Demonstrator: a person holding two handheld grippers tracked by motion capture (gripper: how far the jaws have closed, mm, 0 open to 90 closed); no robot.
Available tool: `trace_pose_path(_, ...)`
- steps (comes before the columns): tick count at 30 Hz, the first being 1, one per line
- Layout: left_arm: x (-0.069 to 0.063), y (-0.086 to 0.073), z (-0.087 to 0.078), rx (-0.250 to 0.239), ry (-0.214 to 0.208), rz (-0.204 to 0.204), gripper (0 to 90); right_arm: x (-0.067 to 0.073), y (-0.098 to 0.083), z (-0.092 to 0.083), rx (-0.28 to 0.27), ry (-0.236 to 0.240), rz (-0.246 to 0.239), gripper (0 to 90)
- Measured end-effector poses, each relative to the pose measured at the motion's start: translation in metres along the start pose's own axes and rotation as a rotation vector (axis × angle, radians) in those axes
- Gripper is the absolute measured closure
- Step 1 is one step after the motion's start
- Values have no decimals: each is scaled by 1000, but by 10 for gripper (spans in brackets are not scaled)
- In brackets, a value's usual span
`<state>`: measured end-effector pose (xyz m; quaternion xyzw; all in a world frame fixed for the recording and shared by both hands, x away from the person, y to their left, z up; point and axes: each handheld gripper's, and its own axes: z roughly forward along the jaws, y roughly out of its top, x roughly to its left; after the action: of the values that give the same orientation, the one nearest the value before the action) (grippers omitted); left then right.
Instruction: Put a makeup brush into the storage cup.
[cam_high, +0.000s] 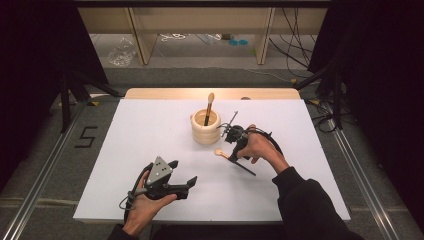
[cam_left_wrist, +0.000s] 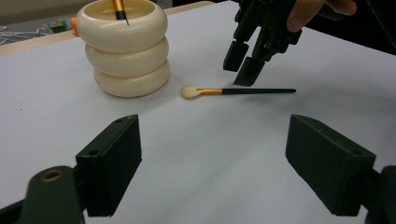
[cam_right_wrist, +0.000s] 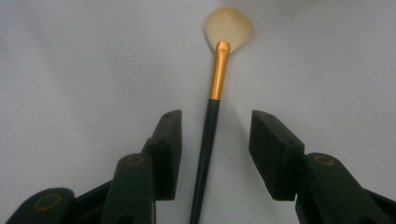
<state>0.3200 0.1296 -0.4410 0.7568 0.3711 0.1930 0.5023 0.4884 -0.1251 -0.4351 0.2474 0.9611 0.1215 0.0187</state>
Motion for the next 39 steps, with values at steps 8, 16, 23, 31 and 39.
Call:
trace_pose_path(8,0,0,-1,-5,-1,0,184,-2,3,9,53,18,4,601)
trace_pose_path(16,0,0,-1,-1,0,1,184,-4,7,14,74,30,22,663)
trace_pose_path(23,0,0,-1,-4,0,-2,184,-4,7,16,86,18,-5,692)
trace_pose_path(31,1,0,-1,-10,-5,-4,184,-5,8,21,107,13,-27,735)
trace_pose_path(39,0,0,-1,-9,-5,-3,184,-6,9,21,117,-1,-26,802)
